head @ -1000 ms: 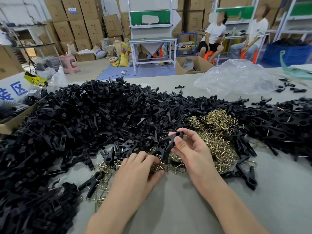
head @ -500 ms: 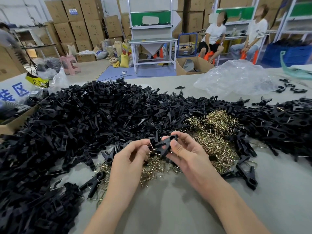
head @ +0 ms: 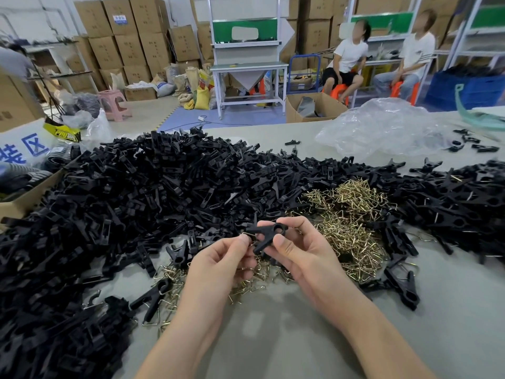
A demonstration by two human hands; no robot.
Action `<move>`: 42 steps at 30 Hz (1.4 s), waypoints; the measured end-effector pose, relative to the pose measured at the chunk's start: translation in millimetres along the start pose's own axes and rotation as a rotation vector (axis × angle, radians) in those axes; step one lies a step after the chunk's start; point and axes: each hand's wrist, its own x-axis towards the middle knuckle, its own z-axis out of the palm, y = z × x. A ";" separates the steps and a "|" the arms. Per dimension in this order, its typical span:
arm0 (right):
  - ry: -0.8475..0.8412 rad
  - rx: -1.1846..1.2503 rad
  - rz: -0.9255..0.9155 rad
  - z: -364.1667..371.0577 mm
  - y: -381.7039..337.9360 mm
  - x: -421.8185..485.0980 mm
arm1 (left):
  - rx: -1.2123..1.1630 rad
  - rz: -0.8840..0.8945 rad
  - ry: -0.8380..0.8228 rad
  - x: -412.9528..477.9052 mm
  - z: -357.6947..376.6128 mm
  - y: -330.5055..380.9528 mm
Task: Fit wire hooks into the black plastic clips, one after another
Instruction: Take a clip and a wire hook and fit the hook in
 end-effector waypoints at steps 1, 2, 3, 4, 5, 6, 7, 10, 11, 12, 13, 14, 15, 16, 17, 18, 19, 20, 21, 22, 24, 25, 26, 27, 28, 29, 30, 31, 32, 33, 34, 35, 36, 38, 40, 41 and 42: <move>-0.008 -0.029 -0.009 -0.2 0.4 -0.4 | -0.032 -0.020 -0.013 -0.3 -0.2 1.2; -0.012 -0.046 -0.018 -0.1 0.7 -0.6 | -0.063 -0.033 -0.025 -0.5 -1.0 2.2; -0.015 -0.050 -0.024 0.4 0.3 -0.8 | -0.088 -0.044 -0.035 -0.7 -1.6 3.3; -0.018 -0.043 -0.028 0.9 -0.2 -0.9 | -0.105 -0.053 -0.045 -1.0 -2.0 4.3; -0.021 -0.030 -0.030 1.3 -0.9 -0.9 | -0.116 -0.060 -0.056 -1.1 -2.1 5.3; -0.024 -0.015 -0.031 1.0 -1.1 -0.9 | -0.122 -0.063 -0.065 -1.4 -2.0 5.8; -0.025 0.001 -0.031 1.1 -1.6 -1.1 | -0.128 -0.066 -0.071 -1.5 -1.6 6.3; -0.023 0.010 -0.033 0.5 -1.1 -1.4 | -0.141 -0.075 -0.082 -1.1 -1.6 6.5; -0.025 0.003 -0.034 0.4 -0.5 -1.3 | -0.139 -0.081 -0.081 -0.9 -1.7 5.8; -0.028 -0.009 -0.036 0.4 0.4 -0.9 | -0.138 -0.087 -0.080 -0.6 -1.7 5.0; -0.031 -0.025 -0.038 1.0 0.7 -0.8 | -0.143 -0.094 -0.077 -0.3 -1.9 4.3; -0.034 -0.052 -0.044 1.6 0.9 -0.7 | -0.153 -0.101 -0.075 0.0 -1.9 3.9; -0.039 -0.082 -0.051 2.1 1.1 -0.9 | -0.162 -0.109 -0.080 0.0 -1.7 3.6; -0.047 -0.110 -0.057 2.1 1.5 -1.3 | -0.174 -0.120 -0.094 -0.1 -1.4 3.6; -0.058 -0.127 -0.060 2.3 1.5 -1.8 | -0.191 -0.134 -0.114 -0.4 -0.7 3.8; -0.070 -0.134 -0.063 2.4 1.8 -2.4 | -0.211 -0.152 -0.132 -0.8 -0.4 4.0; -0.079 -0.130 -0.065 2.6 2.0 -2.7 | -0.231 -0.169 -0.141 -0.8 -0.2 4.0; -0.080 -0.119 -0.065 2.7 2.4 -2.5 | -0.247 -0.182 -0.141 -0.6 -0.3 4.0; -0.075 -0.102 -0.066 2.8 2.6 -2.2 | -0.258 -0.189 -0.139 -0.2 -0.7 3.9; -0.068 -0.082 -0.066 2.6 3.0 -1.5 | -0.267 -0.191 -0.139 0.1 -1.0 4.0; -0.059 -0.051 -0.069 2.1 3.4 -0.7 | -0.281 -0.194 -0.142 0.1 -1.2 5.0; -0.057 -0.040 -0.070 2.1 3.6 -0.7 | -0.288 -0.196 -0.145 -0.3 -1.2 5.6; -0.056 -0.026 -0.067 1.9 3.7 -0.9 | -0.294 -0.199 -0.148 -0.5 -1.0 6.2; -0.053 -0.007 -0.060 2.3 3.4 -1.4 | -0.298 -0.202 -0.150 -0.7 -0.7 6.7; -0.048 0.016 -0.050 2.9 3.2 -1.9 | -0.299 -0.205 -0.147 -0.7 -0.6 7.2; -0.043 0.041 -0.040 3.7 2.8 -2.5 | -0.297 -0.209 -0.141 -0.6 -0.4 7.8; -0.037 0.069 -0.031 4.4 2.4 -2.9 | -0.295 -0.212 -0.135 -0.2 0.1 8.3; -0.028 0.098 -0.024 5.1 1.4 -3.3 | -0.295 -0.214 -0.131 -0.2 0.4 8.7; -0.017 0.129 -0.018 5.5 0.6 -3.4 | -0.297 -0.213 -0.130 -0.3 0.6 9.0; -0.007 0.160 -0.015 5.7 -0.1 -3.5 | -0.301 -0.210 -0.130 -0.4 0.6 9.2; -0.001 0.182 -0.013 5.6 -0.5 -3.5 | -0.303 -0.206 -0.132 -0.7 0.2 9.3; -0.001 0.190 -0.013 5.8 -0.9 -3.6 | -0.303 -0.201 -0.135 -0.9 -0.1 9.5; -0.006 0.182 -0.014 6.1 -0.7 -3.9 | -0.304 -0.197 -0.138 -1.2 -0.6 9.7; -0.021 0.139 -0.017 6.3 0.5 -4.4 | -0.309 -0.199 -0.136 -1.3 -0.9 9.8; -0.038 0.087 -0.026 5.9 2.5 -4.7 | -0.302 -0.202 -0.126 -1.4 -0.4 9.3; -0.043 0.062 -0.033 5.3 3.4 -4.6 | -0.296 -0.200 -0.121 -1.6 -0.4 9.1; -0.042 0.038 -0.041 4.8 4.3 -4.2 | -0.290 -0.197 -0.117 -1.8 -0.3 8.9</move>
